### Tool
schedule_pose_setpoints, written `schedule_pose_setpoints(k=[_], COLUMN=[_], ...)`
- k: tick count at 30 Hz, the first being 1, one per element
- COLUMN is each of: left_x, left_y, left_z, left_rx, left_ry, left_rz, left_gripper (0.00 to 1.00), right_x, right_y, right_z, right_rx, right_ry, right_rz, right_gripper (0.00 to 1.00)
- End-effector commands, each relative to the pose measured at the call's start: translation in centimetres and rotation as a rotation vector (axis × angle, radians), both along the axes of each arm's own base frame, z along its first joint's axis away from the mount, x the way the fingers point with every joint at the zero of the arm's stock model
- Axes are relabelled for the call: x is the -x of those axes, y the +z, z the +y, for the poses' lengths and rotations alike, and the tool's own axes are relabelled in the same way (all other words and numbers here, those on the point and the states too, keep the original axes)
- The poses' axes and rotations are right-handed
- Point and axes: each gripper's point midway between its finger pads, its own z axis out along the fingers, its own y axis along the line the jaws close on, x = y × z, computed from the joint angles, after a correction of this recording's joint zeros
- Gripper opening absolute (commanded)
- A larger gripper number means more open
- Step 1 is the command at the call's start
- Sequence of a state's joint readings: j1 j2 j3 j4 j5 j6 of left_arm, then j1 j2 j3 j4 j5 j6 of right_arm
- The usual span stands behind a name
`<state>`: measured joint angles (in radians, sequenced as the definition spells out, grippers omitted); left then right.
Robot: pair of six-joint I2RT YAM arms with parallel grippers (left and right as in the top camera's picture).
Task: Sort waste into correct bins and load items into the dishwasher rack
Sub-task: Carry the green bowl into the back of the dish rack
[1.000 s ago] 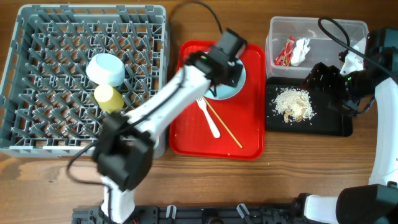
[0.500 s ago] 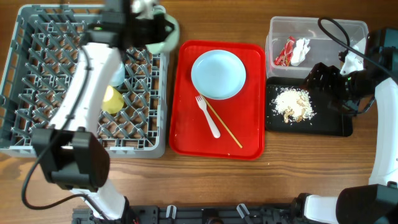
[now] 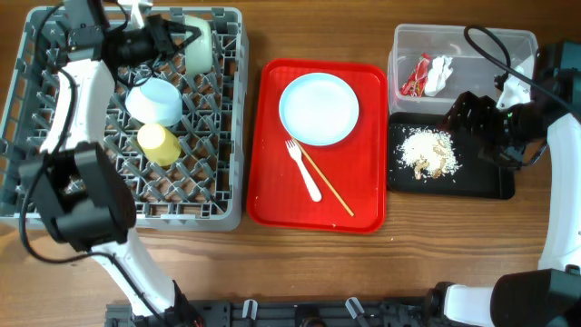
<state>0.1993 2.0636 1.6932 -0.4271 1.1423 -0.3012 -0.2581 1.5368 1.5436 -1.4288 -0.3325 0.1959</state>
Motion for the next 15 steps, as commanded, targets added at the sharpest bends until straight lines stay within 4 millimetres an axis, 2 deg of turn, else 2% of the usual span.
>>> schedule_pose_setpoints(k=[1, 9, 15], left_x=[0.2, -0.4, -1.0], left_y=[-0.7, -3.4, -4.5], left_z=[-0.7, -0.1, 3.2], left_rx=[0.153, 0.164, 0.14], left_ry=[-0.069, -0.053, 0.039], left_rz=[0.077, 0.128, 0.151], left_gripper=[0.04, 0.04, 0.04], right_x=[-0.1, -0.1, 0.0], right_y=[0.9, 0.9, 0.9], right_z=[-0.1, -0.1, -0.1], right_rx=[0.014, 0.013, 0.013], right_ry=[0.011, 0.01, 0.01], right_rz=[-0.032, -0.032, -0.031], right_gripper=[1.0, 1.0, 1.0])
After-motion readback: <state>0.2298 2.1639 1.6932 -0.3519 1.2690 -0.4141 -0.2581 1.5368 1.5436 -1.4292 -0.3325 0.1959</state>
